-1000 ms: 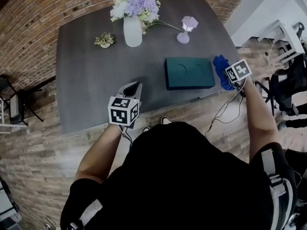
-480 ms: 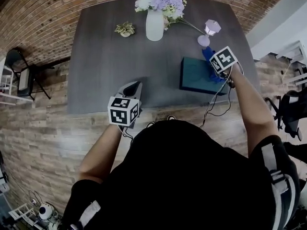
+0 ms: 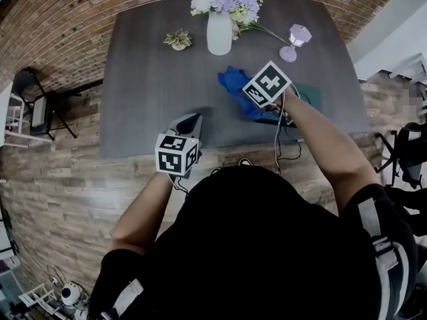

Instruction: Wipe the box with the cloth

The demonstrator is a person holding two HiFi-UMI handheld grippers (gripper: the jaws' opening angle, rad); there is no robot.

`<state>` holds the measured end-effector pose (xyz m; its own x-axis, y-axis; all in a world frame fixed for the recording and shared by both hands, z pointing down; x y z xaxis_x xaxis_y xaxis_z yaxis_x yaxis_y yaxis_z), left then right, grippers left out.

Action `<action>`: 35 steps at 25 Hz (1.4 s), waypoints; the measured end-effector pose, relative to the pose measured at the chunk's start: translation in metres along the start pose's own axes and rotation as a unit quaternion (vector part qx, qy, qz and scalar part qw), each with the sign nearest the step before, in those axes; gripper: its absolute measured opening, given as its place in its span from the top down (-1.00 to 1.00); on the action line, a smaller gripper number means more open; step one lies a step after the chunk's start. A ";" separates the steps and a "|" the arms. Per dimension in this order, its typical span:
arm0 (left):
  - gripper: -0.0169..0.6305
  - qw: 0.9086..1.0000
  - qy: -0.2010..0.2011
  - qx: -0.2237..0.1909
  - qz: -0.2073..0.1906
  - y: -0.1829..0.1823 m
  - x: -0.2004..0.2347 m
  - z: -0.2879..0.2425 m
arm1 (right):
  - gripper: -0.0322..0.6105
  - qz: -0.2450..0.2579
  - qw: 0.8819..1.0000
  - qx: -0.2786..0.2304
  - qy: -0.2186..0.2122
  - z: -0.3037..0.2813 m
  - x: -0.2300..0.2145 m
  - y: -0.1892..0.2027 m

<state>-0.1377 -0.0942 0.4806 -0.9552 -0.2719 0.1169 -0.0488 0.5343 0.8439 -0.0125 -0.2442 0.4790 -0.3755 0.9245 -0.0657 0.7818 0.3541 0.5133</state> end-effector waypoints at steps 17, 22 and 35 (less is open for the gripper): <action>0.92 0.986 0.151 0.019 -0.074 -0.021 -0.083 -0.082 | 0.45 -0.297 0.924 0.045 0.236 0.147 -0.144 0.259; 0.92 0.982 0.171 0.018 -0.079 -0.027 -0.092 -0.090 | 0.45 -0.344 0.892 0.028 0.293 0.195 -0.149 0.295; 0.92 0.990 0.132 0.019 -0.052 -0.007 -0.041 -0.048 | 0.45 -0.209 0.962 0.017 0.173 0.083 -0.052 0.158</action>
<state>-0.0840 -0.1246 0.4952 -0.8347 -0.5246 0.1673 -0.1589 0.5205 0.8390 0.1719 -0.2250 0.4921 -0.7998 0.5995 0.0309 0.5392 0.6948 0.4759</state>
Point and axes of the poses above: the fingertips, and each gripper's own axes: z backward along the fingers, x to its left, y out of its underside, the point moved 4 cm from there along z, backward along the fingers, and after that the axes turned 3 degrees about -z, right-handed, at the moved point
